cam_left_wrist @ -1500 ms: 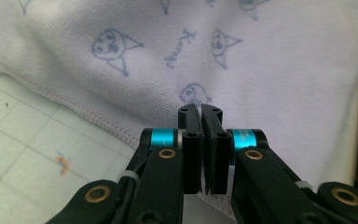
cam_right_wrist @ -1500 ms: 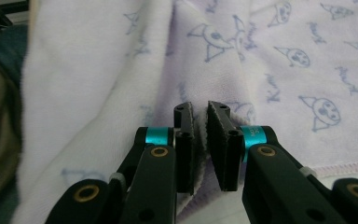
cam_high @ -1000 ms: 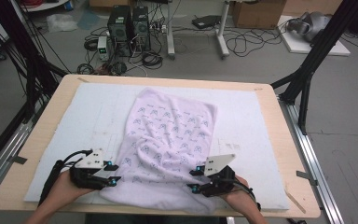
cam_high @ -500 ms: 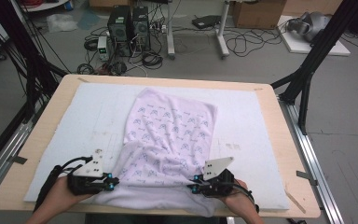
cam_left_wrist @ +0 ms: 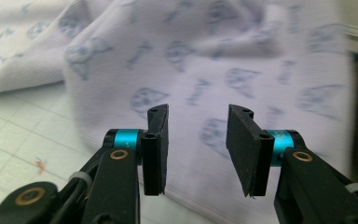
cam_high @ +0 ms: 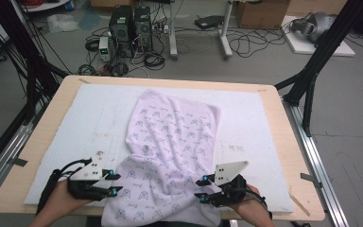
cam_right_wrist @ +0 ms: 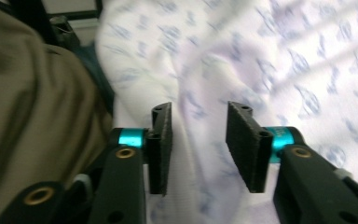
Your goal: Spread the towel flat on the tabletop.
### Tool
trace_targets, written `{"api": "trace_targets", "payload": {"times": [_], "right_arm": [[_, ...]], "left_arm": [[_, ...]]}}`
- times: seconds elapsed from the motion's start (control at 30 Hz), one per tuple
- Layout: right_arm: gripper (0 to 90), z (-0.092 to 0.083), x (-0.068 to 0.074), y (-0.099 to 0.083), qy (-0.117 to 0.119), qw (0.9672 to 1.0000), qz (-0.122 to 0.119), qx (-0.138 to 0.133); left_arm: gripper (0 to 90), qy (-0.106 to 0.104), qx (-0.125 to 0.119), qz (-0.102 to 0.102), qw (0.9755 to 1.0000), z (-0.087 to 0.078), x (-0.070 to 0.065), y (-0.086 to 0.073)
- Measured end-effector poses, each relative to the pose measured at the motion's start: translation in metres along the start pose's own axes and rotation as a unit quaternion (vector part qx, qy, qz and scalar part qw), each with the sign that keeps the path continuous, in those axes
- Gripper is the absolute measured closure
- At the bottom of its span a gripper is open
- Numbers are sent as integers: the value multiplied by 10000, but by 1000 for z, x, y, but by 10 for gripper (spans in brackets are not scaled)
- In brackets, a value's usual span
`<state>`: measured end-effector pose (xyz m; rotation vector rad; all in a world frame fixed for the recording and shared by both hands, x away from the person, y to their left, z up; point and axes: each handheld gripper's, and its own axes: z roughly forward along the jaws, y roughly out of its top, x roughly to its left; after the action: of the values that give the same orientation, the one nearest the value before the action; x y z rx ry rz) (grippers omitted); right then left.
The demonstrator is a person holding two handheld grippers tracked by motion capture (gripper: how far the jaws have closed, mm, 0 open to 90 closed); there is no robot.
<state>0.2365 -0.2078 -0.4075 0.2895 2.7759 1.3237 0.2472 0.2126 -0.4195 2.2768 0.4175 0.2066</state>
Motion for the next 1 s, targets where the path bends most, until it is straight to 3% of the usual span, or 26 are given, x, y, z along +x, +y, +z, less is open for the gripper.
{"api": "trace_targets", "payload": {"times": [0.1, 0.13, 0.2, 0.27, 0.37, 0.5, 0.63, 0.7, 0.77, 0.83, 0.93, 1.0], "right_arm": [[602, 14, -7, -9, 33, 9999, 90, 129], [625, 19, -7, -11, 55, 9998, 70, 192], [725, 27, -6, -15, 122, 9995, 60, 296], [813, 29, -4, -15, 211, 9994, 29, 285], [846, 27, 0, -12, 298, 9991, -64, 309], [849, 18, 13, -11, 426, 9989, -95, 189], [842, 5, 34, -5, 677, 9973, -286, -25], [777, -3, 42, 0, 807, 9957, -374, -248], [731, -12, 43, 5, 696, 9956, -328, -526], [696, -17, 34, 8, 511, 9963, -270, -629], [665, -15, 14, 10, 191, 9984, -87, -526], [636, -7, -1, 6, -110, 9997, -27, -213]], "left_arm": [[582, -95, 236, -82, 9996, 23, 9, -2], [614, -144, 184, -78, 9997, 26, 10, -3], [758, -184, 166, -98, 9996, 25, 10, -2], [868, -182, 301, 59, 9994, 23, 6, -1], [880, -224, 393, 149, 9989, 14, -2, -4], [883, -257, 285, 148, 9992, -7, -15, -12], [881, -401, -35, 290, 9988, -30, -32, -13], [848, -444, -275, 288, 9982, -37, -37, -10], [722, -319, -373, 243, 9985, -40, -35, -5], [686, -157, -349, 237, 9990, -38, -25, -3], [630, 103, -216, 38, 9997, -23, -6, -2], [607, 132, -185, -194, 9996, -9, 7, -4]]}}
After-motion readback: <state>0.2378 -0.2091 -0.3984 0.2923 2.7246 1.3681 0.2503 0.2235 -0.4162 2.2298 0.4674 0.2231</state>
